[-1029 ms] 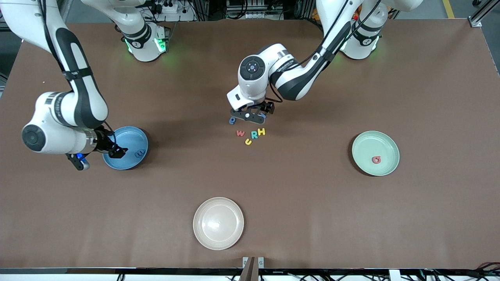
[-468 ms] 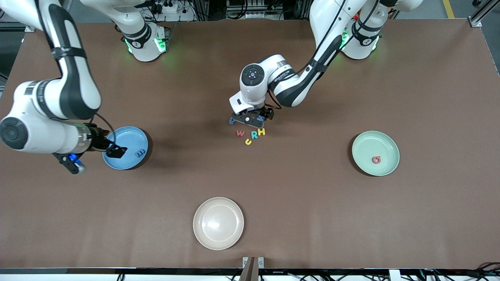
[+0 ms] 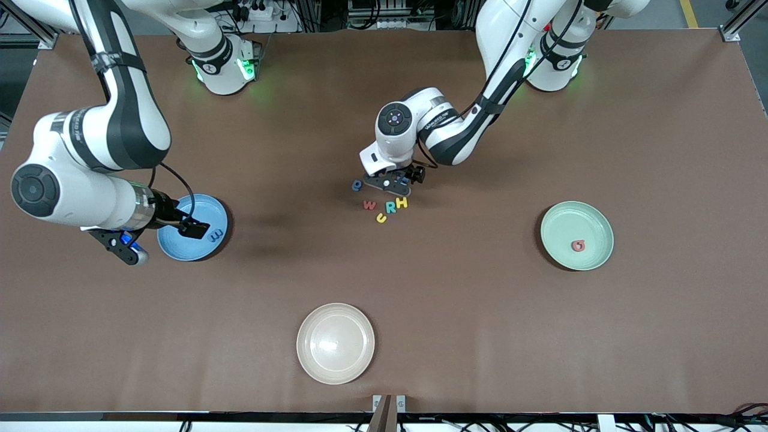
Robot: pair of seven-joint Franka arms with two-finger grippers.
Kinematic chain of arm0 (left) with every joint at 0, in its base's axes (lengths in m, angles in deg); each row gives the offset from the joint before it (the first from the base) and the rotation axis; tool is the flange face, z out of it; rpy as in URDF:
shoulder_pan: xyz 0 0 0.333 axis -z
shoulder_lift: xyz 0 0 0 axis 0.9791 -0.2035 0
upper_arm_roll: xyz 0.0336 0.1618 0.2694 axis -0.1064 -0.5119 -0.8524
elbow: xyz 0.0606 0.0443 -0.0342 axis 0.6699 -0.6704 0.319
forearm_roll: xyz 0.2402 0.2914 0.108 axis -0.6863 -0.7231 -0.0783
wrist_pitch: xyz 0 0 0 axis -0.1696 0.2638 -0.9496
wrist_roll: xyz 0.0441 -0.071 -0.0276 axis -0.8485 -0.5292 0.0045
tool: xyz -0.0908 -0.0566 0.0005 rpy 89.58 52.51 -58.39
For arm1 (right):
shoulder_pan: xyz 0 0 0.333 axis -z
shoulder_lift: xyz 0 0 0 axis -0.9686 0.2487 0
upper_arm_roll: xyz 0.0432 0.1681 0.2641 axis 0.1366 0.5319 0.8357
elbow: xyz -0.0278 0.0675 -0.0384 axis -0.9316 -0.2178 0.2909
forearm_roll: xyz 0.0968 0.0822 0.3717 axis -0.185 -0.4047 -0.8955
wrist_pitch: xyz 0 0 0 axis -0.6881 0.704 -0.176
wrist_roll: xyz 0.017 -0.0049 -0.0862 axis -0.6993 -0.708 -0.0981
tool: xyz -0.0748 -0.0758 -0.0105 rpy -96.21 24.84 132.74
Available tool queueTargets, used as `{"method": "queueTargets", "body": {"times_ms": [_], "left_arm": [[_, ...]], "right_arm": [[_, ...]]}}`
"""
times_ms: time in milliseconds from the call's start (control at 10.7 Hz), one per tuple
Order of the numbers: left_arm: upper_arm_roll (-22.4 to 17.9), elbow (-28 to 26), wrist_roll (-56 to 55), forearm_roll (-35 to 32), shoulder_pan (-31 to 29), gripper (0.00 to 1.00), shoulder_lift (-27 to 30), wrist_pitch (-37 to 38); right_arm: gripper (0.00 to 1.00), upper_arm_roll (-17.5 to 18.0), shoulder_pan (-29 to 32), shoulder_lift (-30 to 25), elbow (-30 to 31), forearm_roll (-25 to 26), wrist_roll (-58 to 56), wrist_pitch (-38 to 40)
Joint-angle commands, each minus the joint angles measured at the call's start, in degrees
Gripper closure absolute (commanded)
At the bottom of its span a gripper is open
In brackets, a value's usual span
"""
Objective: Sort upper and lower case letters into plates
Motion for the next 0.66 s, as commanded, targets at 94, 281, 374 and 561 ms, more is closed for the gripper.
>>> {"method": "queueTargets", "body": {"times_ms": [94, 281, 374, 561], "left_arm": [[0.05, -1.87, -0.85, -3.69, -0.28, 0.17, 1.20, -1.39], [-0.21, -2.39, -0.59, -3.77, -0.28, 0.17, 0.85, -3.24], [-0.30, -2.83, -0.50, -3.78, -0.28, 0.18, 0.67, -3.85], [-0.30, -3.79, -0.41, -3.86, -0.89, 0.22, 0.67, -4.91]], "right_arm": [[0.00, 1.63, -1.24, -0.27, -0.12, -0.66, -4.96, -0.05], [0.00, 1.72, -2.30, -0.27, -0.29, -0.66, -5.68, -0.93], [0.00, 1.63, -3.52, -0.27, -1.95, -0.75, -5.60, -0.84], [0.00, 1.72, -4.67, -0.18, -2.49, -0.92, -4.90, -0.93]]}}
